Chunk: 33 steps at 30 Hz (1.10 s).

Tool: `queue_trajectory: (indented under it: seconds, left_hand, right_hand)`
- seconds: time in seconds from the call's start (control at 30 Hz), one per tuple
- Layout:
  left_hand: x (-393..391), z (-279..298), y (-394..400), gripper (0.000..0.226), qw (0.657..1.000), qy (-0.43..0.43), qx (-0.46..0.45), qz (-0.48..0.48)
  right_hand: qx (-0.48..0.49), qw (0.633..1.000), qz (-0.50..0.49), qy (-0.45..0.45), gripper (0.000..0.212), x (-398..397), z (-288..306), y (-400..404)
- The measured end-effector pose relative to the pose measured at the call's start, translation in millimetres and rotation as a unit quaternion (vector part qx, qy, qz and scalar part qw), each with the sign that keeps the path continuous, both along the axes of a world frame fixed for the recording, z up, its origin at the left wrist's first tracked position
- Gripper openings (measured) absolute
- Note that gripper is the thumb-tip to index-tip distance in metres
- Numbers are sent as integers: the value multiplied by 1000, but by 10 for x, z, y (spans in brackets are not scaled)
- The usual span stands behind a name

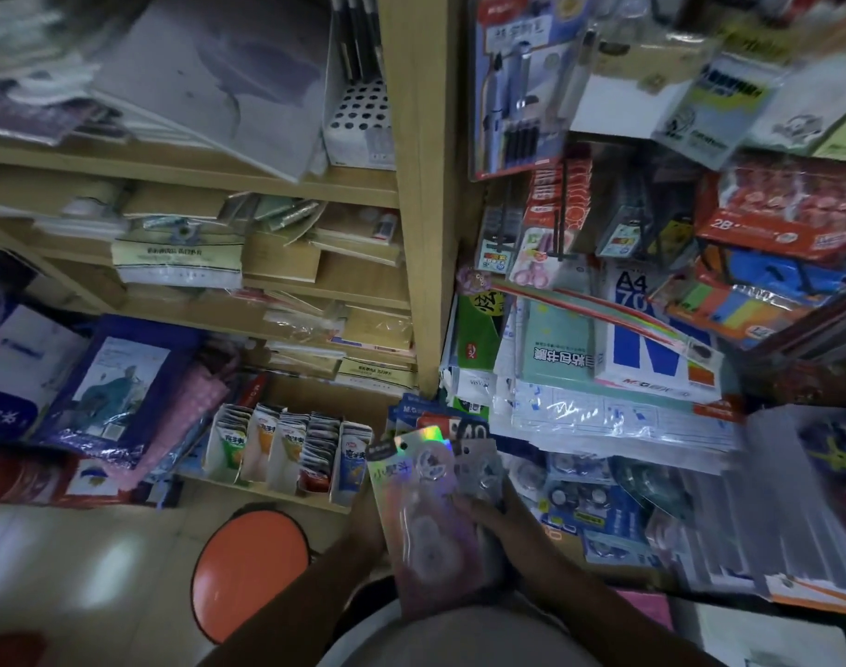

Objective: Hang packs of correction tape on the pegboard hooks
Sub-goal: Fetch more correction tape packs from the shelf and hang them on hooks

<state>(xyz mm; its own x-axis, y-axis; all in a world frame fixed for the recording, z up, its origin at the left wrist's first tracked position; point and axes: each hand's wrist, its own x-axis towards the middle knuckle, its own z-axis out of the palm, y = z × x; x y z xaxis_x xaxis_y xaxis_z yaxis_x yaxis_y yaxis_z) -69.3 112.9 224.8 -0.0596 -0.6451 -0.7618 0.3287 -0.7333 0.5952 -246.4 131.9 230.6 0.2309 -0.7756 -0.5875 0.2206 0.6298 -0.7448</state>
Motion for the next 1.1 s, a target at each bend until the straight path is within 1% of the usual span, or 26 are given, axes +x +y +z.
queue_trajectory:
  seconds: [0.03,0.07,0.1,0.17,0.2,0.23,0.3,0.37,0.4,0.47,0.5,0.53,0.57,0.6,0.63,0.77,0.83,0.9,1.0,1.1]
  left_hand:
    - [-39,68,-68,43,999,27,-13,29]
    - [-83,141,-148,46,997,27,-25,65]
    - [-122,181,-216,50,996,16,-21,90]
    - [-187,293,-322,52,996,-63,-18,68]
    - [-229,373,-342,54,995,-85,-25,47]
    - [-278,466,-366,60,994,-107,-20,16]
    - [-338,584,-380,76,992,-119,-21,-28]
    - [-370,608,-319,86,994,-86,-54,-44]
    - [-368,612,-271,86,996,-51,-68,-40]
    - [-364,567,-171,77,995,12,-86,-38]
    - [-356,533,-121,73,993,37,-100,-41]
    - [-346,474,-79,70,991,58,-109,-45]
    - [-340,411,-52,69,991,71,-107,-44]
    - [-340,369,-45,70,992,72,-100,-37]
    - [-346,358,-50,70,992,69,-98,-29]
    - [-349,347,-159,62,994,54,-98,-15]
    - [-334,375,-242,65,994,62,-92,-4]
    - [-332,425,-339,70,994,72,-81,8]
    - [-329,525,-478,72,990,85,-107,-20]
    - [-296,606,-643,73,986,103,-129,-29]
  right_hand:
    - [9,1000,-6,-22,69,-31,47,-77]
    - [22,999,-15,-42,67,-74,66,-147]
    - [28,999,-13,-44,65,-116,77,-212]
    - [45,997,-3,-63,69,-208,123,-334]
    - [53,996,-1,-66,66,-263,145,-387]
    - [58,996,1,-66,59,-320,180,-425]
    - [69,994,4,-84,48,-417,205,-473]
    - [75,993,14,-91,50,-502,198,-481]
    - [70,993,15,-94,57,-539,186,-488]
    - [60,993,34,-96,75,-594,223,-498]
    - [54,993,47,-95,79,-615,255,-503]
    - [51,993,53,-92,76,-628,285,-507]
    - [52,993,58,-90,68,-630,328,-514]
    - [48,993,57,-91,62,-622,365,-521]
    - [45,994,56,-87,60,-611,390,-522]
    - [30,996,34,-76,62,-548,473,-566]
    - [21,996,38,-78,65,-532,559,-611]
    - [6,995,49,-89,60,-492,695,-670]
    - [-20,996,44,-80,53,-416,878,-777]
    - [-42,997,37,-61,57,-345,1017,-886]
